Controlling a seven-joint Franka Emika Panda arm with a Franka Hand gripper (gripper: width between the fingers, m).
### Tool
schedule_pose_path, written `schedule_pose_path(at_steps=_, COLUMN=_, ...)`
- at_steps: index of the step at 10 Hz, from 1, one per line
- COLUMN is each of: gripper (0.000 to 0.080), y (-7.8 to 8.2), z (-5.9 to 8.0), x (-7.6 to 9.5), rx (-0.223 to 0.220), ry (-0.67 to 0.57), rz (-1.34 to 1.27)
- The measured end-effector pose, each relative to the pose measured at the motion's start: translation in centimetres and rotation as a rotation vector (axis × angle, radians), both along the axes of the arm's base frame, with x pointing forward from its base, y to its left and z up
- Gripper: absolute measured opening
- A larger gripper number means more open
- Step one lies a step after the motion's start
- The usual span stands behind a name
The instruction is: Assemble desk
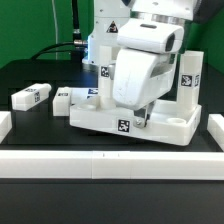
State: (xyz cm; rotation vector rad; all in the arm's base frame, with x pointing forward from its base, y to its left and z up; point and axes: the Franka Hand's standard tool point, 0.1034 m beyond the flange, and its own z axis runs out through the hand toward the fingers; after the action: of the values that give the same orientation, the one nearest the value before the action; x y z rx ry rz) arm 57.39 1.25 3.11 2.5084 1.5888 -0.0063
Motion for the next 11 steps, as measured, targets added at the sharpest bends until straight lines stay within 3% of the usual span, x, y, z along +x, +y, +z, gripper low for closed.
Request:
schedule_pose_path(at_steps=2, gripper=0.0061, y=-0.3, z=-0.1, x=-0.2, rx=-0.004, ry=0.004, rz=0.009)
schedule_pose_path(at_steps=5, gripper=0.0061, y=0.1, z=0.0, x=0.2, rx=-0.045, ry=0.031, rz=0.242)
schedule_pose_path(at_steps=9, gripper=0.0061, y=2.5, z=0.6, x=3.3, rx=-0.067, ry=0.05, rz=0.358)
schedule_pose_path(at_steps=11, gripper=0.0061, y=2.7, z=0.8, x=4.9, rx=-0.076, ry=0.054, rz=0.359)
